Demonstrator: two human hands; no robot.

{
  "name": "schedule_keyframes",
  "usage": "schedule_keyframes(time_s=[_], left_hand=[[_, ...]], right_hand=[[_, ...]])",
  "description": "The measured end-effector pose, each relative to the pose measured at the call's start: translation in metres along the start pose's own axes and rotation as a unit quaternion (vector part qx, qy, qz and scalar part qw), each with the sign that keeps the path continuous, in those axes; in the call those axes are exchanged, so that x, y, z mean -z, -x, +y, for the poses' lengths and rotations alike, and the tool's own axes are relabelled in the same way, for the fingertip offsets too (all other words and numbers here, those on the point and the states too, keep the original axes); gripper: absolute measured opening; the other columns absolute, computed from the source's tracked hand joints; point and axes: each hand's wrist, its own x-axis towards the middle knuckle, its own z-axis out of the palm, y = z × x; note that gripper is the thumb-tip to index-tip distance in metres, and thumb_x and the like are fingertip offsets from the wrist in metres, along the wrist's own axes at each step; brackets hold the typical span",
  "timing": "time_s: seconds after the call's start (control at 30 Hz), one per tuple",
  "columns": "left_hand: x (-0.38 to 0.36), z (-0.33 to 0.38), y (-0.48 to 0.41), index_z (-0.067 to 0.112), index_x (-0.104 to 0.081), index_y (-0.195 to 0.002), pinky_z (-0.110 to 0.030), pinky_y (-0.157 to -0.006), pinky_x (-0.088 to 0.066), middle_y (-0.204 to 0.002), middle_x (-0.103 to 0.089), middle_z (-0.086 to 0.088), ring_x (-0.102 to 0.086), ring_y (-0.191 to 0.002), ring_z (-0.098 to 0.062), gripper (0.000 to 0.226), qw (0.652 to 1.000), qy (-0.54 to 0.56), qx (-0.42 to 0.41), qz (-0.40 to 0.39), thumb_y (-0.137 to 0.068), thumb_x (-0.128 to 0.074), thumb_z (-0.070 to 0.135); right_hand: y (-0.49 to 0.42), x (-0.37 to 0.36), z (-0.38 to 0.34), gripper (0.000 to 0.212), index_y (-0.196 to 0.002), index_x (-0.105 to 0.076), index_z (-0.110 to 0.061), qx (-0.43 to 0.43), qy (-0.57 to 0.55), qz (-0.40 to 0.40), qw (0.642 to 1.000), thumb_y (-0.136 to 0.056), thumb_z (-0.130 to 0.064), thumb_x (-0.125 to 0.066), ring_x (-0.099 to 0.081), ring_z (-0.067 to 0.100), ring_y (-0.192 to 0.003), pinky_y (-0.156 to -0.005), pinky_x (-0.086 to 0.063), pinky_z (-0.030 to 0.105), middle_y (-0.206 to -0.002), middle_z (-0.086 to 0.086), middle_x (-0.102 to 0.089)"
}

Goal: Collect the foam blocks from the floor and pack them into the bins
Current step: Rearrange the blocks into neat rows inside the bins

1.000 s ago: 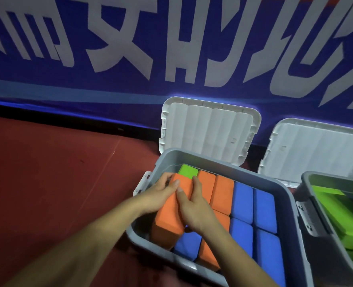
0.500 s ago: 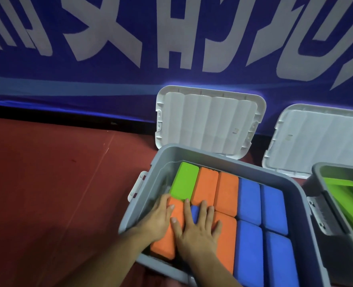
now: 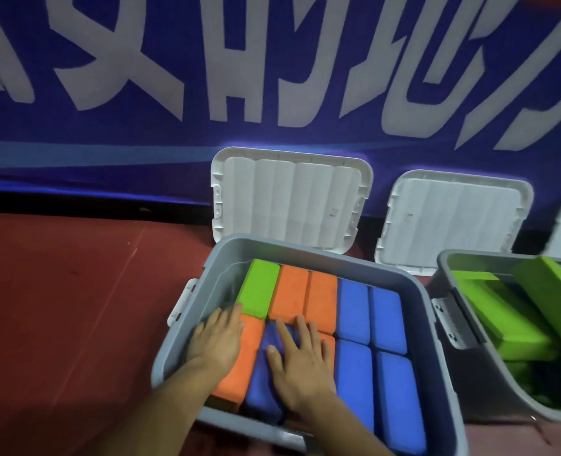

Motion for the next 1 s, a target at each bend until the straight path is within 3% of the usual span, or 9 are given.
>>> schedule_keyframes(time_s=[0.13,0.2,0.27,0.37,0.43,0.53,0.7,0.87,1.0], left_hand=[[-0.002,0.005,-0.002,0.024,-0.021,-0.160,-0.043,-0.119,-0.025,-0.166,-0.024,0.002,-0.020,-0.153,-0.021,0.052,0.995,-0.103,-0.011,-0.002,-0.109,-0.023,0.037],[-0.001,0.022,0.000,0.027,-0.017,-0.161,-0.044,-0.121,-0.019,-0.170,-0.010,0.002,-0.013,-0.155,-0.023,0.054,0.991,-0.133,-0.011,0.014,-0.109,-0.022,0.039],[0.003,0.050,-0.003,0.027,-0.021,-0.161,-0.046,-0.123,-0.018,-0.169,-0.012,0.001,-0.014,-0.155,-0.024,0.056,0.992,-0.117,-0.041,0.018,-0.107,-0.022,0.043],[-0.005,0.116,-0.002,0.027,-0.034,-0.157,-0.048,-0.121,-0.024,-0.166,-0.027,-0.003,-0.026,-0.152,-0.028,0.077,0.989,-0.111,-0.096,0.031,-0.092,-0.007,0.057],[-0.021,0.162,0.003,0.030,-0.030,-0.158,-0.046,-0.122,-0.020,-0.167,-0.023,-0.001,-0.022,-0.153,-0.026,0.089,0.987,-0.105,-0.123,0.025,-0.083,0.004,0.063],[-0.052,0.228,0.016,0.035,-0.015,-0.161,-0.042,-0.125,-0.009,-0.170,-0.008,0.004,-0.007,-0.156,-0.020,0.093,0.988,-0.062,-0.143,-0.010,-0.078,0.012,0.068],[-0.098,0.286,0.017,0.041,-0.002,-0.160,-0.040,-0.125,0.006,-0.168,0.009,0.013,0.008,-0.155,-0.012,0.077,0.985,-0.027,-0.172,-0.014,-0.087,0.009,0.063],[-0.109,0.311,-0.016,0.043,-0.005,-0.159,-0.039,-0.125,0.008,-0.168,0.006,0.016,0.007,-0.155,-0.008,0.081,0.982,0.000,-0.190,0.005,-0.082,0.014,0.060],[-0.104,0.318,-0.020,0.042,-0.010,-0.159,-0.040,-0.125,0.005,-0.168,-0.001,0.016,0.000,-0.155,-0.008,0.078,0.989,0.021,-0.143,-0.016,-0.086,0.012,0.058]], right_hand=[[0.031,0.015,0.054,0.083,-0.160,-0.006,-0.047,-0.027,0.020,0.027,0.999,-0.081,-0.069,0.009,0.010,0.027,-0.157,-0.121,0.013,0.048,-0.171,0.001,0.005],[0.043,0.027,0.082,0.072,-0.156,-0.030,-0.045,-0.049,0.051,0.062,0.996,-0.091,-0.068,-0.011,-0.015,0.033,-0.156,-0.119,0.004,0.050,-0.168,0.008,-0.021],[0.046,0.032,0.108,0.060,-0.141,-0.058,-0.036,-0.071,0.070,0.116,0.988,-0.092,-0.062,-0.035,-0.039,0.038,-0.144,-0.116,-0.007,0.054,-0.152,0.014,-0.050],[0.054,0.041,0.155,0.057,-0.132,-0.067,-0.027,-0.082,0.077,0.165,0.980,-0.089,-0.053,-0.041,-0.035,0.042,-0.141,-0.116,-0.005,0.057,-0.146,0.018,-0.055],[0.057,0.039,0.183,0.059,-0.134,-0.067,-0.023,-0.095,0.075,0.171,0.978,-0.090,-0.052,-0.039,-0.039,0.043,-0.142,-0.116,-0.009,0.059,-0.149,0.018,-0.052],[0.056,0.026,0.213,0.063,-0.140,-0.061,-0.011,-0.087,0.043,0.138,0.986,-0.094,-0.048,-0.037,-0.042,0.040,-0.143,-0.111,-0.024,0.053,-0.154,0.018,-0.046],[0.033,0.012,0.232,0.069,-0.162,-0.002,-0.008,-0.023,-0.002,0.115,0.993,-0.099,-0.032,-0.018,0.012,0.036,-0.156,-0.125,-0.004,0.051,-0.168,0.012,0.008],[0.026,0.047,0.244,0.068,-0.151,0.020,-0.024,-0.010,-0.081,0.149,0.986,-0.103,-0.023,-0.027,0.027,0.021,-0.151,-0.123,0.011,0.035,-0.161,-0.009,0.022],[0.012,0.060,0.258,0.067,-0.153,0.017,-0.029,0.001,-0.085,0.108,0.991,-0.099,-0.032,-0.022,0.025,0.017,-0.152,-0.126,0.008,0.038,-0.164,-0.007,0.021]])
